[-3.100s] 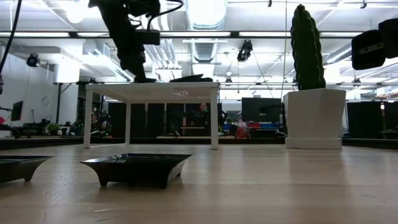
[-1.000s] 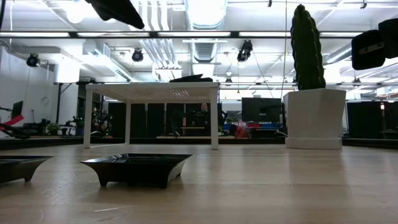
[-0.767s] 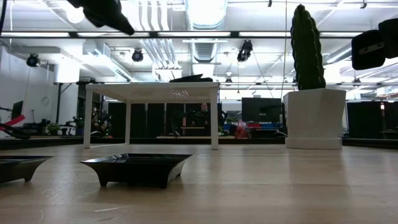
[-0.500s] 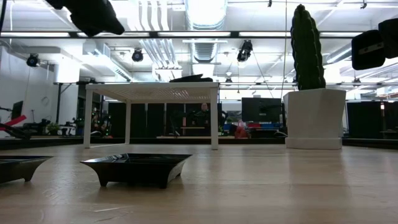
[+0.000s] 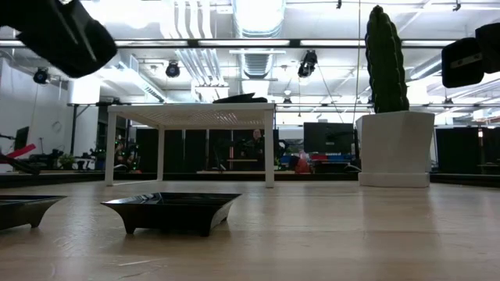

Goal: Pick & Place Mini shaped plates
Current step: Stack the square plate on top of the other square plates on the shelf

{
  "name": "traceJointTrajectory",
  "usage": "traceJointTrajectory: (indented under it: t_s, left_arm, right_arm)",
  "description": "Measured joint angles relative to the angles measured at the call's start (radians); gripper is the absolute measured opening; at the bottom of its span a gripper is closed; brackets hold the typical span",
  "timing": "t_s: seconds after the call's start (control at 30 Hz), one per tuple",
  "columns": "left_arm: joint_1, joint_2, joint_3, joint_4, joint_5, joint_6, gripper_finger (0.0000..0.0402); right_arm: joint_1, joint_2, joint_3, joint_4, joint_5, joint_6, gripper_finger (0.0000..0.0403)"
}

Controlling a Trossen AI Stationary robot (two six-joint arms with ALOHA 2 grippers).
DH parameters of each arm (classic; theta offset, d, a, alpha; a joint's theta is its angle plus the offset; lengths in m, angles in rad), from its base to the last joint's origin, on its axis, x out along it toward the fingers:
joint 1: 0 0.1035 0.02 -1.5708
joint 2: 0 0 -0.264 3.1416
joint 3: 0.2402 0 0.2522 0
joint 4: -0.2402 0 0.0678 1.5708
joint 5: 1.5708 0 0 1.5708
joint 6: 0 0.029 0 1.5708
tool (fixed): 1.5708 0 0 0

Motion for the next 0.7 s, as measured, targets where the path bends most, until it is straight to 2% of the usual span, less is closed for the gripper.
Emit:
traceJointTrajectory:
  t_s: [0.37, 0.53, 0.7]
  left_arm:
    - [-0.106, 0.153, 0.071, 0.032, -0.033, -0.07, 0.0076]
    - [-0.128, 0.257, 0.14, 0.019, -0.036, -0.104, 0.0101]
    - [-0.154, 0.327, 0.223, -0.082, -0.042, -0.146, 0.0134]
  right_arm:
    - [0.0, 0.0, 0.0, 0.0, 0.0, 0.001, 0.0008]
    - [0.0, 0.0, 0.0, 0.0, 0.0, 0.001, 0.0008]
    - [0.0, 0.001, 0.0, 0.0, 0.0, 0.0, 0.0008]
